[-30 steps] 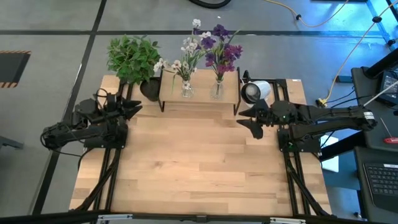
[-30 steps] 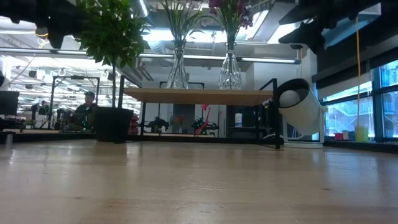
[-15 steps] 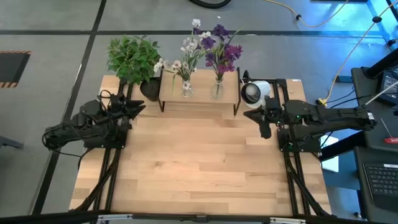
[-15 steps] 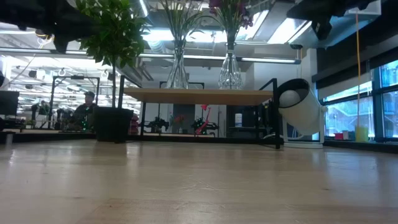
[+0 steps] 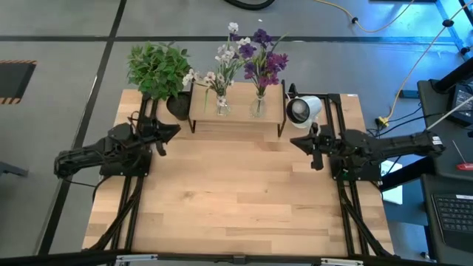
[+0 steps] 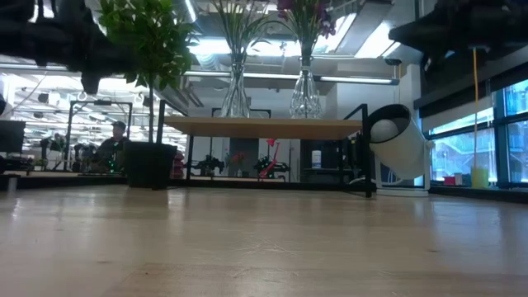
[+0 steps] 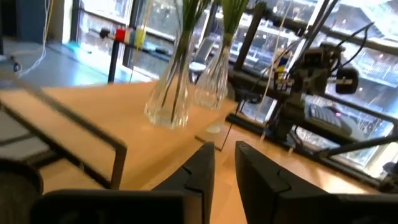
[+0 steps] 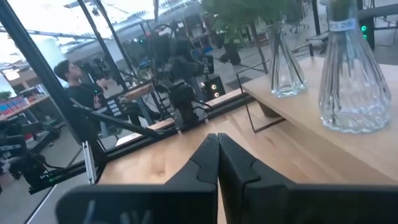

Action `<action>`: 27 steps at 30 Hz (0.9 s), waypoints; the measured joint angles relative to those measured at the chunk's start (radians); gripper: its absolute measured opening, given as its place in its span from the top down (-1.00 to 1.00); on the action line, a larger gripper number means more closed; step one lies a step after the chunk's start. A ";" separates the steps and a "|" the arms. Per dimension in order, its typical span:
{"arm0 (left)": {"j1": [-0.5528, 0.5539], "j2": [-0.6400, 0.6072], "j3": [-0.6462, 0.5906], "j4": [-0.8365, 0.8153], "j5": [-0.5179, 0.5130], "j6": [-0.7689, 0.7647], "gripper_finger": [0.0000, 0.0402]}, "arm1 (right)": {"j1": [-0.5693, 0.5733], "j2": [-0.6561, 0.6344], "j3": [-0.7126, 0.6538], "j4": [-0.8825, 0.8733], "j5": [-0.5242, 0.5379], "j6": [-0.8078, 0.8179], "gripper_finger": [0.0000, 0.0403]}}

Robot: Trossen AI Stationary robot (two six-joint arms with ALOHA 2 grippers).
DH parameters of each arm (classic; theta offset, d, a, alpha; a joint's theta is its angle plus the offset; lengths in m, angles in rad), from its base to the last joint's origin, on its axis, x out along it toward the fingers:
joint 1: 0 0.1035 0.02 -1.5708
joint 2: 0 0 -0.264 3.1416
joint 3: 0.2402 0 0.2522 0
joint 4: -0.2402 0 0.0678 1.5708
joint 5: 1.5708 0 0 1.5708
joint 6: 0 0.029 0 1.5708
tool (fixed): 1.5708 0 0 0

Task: Pick and place flowers into a vace then onto a shelf
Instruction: Return to Home Position

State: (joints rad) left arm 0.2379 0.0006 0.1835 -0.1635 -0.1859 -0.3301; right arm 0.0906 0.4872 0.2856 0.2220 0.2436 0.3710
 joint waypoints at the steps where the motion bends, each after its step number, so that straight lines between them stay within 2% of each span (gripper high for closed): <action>1: 0.000 0.000 -0.015 0.007 0.000 -0.006 0.72 | 0.000 -0.017 -0.016 0.004 0.000 0.001 0.99; 5: 0.000 0.000 -0.036 0.048 0.000 -0.008 0.75 | 0.000 -0.088 -0.078 0.008 0.000 0.014 0.99; 20: 0.000 0.000 -0.046 0.020 -0.025 0.011 0.92 | 0.000 -0.304 -0.267 0.023 0.019 0.047 0.99; 27: 0.000 0.000 -0.046 0.009 -0.033 -0.005 0.98 | 0.000 -0.364 -0.279 0.012 0.019 0.042 0.99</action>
State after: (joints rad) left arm 0.2379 0.0006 0.1378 -0.1544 -0.2193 -0.3347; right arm 0.0906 0.1237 0.0063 0.2338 0.2626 0.4133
